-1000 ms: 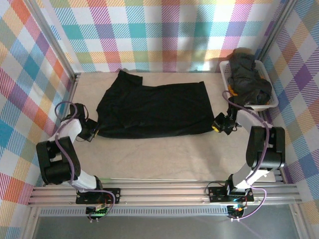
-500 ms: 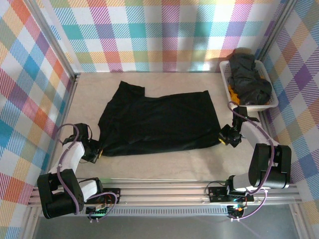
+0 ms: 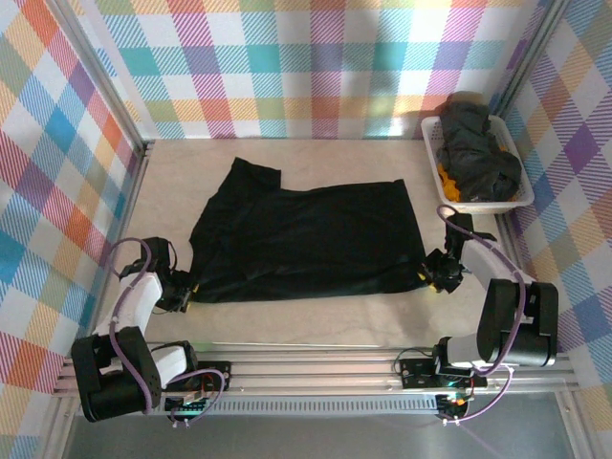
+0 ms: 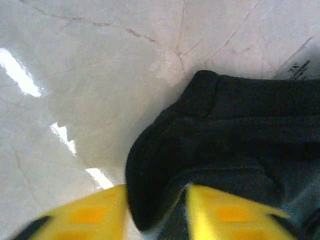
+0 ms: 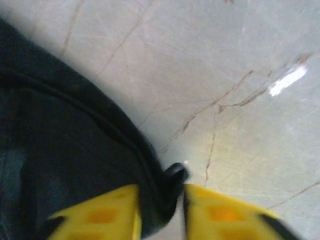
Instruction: Fold and stack the t-shirts
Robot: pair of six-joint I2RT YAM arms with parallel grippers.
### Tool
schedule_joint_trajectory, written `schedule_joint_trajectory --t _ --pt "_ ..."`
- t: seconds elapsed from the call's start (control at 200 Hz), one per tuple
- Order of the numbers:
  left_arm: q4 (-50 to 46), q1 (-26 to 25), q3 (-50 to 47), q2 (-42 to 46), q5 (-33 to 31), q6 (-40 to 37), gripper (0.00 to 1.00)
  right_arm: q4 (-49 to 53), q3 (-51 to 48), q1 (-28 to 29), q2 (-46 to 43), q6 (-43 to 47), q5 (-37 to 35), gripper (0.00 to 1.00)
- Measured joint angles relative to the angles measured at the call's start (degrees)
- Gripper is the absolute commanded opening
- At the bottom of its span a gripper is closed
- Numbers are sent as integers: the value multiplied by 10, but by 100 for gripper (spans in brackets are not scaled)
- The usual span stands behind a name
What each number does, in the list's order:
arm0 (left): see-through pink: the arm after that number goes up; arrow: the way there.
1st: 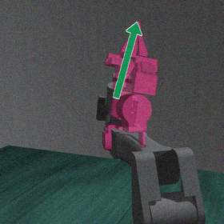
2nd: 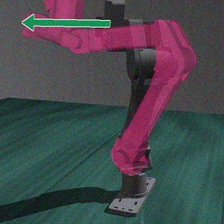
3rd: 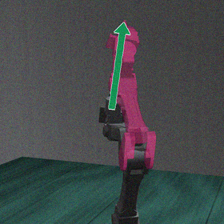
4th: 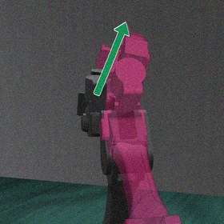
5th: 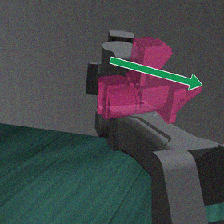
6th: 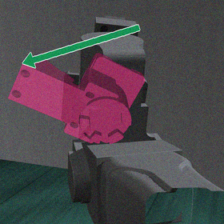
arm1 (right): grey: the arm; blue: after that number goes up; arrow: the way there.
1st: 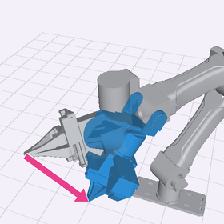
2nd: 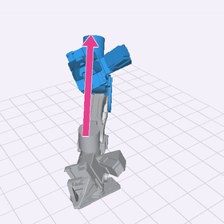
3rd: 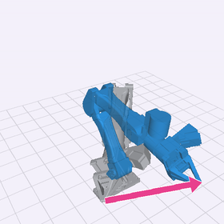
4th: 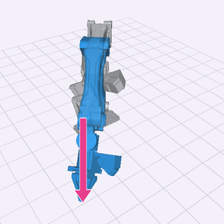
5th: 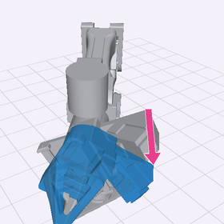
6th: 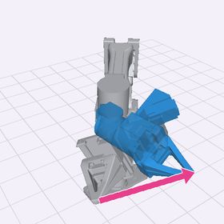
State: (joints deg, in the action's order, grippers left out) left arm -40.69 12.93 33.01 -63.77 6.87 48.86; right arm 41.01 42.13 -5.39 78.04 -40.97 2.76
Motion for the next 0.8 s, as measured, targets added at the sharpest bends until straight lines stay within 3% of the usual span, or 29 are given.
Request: schedule_joint_trajectory --t 0.12,0.215,0.37,0.49,0.6,0.8 --pt "-40 -21 54 49 3 0 54 15 16 3 -66 13 -4 55" --pt "-48 -71 112 62 12 11 54 5 41 25 -111 37 17 63" --pt "-2 -208 136 20 46 68 56 -99 53 124 -138 59 167 66" --pt "46 -292 123 -41 54 123 59 -163 53 201 -133 58 241 67" --pt "82 -323 108 -79 51 163 57 -198 53 226 -133 52 280 67" --pt "110 -331 102 -126 37 183 56 -219 53 226 -133 42 295 65"
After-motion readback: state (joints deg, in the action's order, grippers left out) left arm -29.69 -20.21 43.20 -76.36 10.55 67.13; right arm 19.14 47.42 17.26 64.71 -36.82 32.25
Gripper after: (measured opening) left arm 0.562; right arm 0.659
